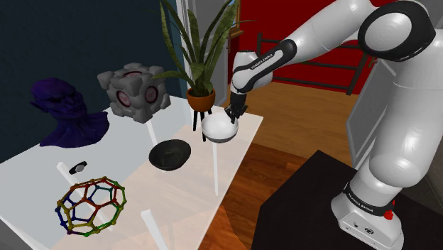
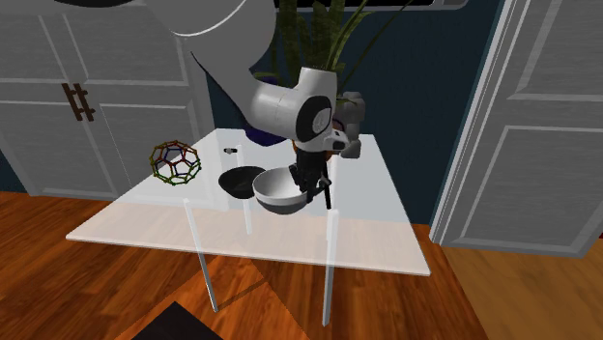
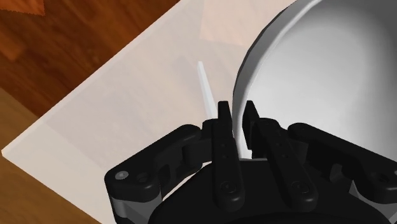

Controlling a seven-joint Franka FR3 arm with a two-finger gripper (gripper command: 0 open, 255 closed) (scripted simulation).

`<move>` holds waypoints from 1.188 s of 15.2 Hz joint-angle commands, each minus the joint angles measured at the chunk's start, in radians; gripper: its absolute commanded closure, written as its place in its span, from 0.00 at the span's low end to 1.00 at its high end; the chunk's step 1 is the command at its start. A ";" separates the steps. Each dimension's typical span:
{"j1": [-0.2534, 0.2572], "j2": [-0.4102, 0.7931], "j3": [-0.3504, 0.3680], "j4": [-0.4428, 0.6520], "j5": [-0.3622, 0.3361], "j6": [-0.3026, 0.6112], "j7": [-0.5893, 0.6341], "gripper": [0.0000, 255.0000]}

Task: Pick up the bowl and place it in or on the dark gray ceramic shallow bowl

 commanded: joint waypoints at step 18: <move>0.090 0.024 0.051 0.226 -0.044 -0.189 0.178 1.00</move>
